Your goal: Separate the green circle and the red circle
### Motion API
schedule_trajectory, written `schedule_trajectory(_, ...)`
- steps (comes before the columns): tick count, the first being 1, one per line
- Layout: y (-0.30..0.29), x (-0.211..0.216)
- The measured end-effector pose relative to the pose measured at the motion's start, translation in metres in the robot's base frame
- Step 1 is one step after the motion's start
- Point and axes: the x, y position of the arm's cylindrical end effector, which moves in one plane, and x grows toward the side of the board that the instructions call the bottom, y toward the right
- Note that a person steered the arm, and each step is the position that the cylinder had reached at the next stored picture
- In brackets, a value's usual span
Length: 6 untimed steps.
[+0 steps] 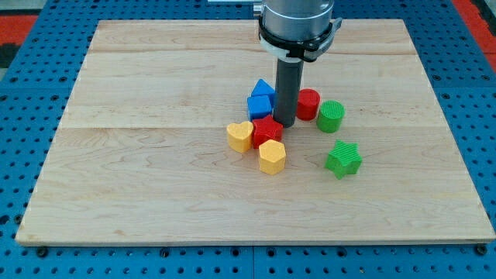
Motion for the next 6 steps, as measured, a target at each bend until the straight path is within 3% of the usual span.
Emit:
schedule_trajectory(2,0.051,0.000)
schedule_trajectory(3,0.034,-0.010)
schedule_trajectory(5,0.085,-0.033)
schedule_trajectory(6,0.112,-0.003)
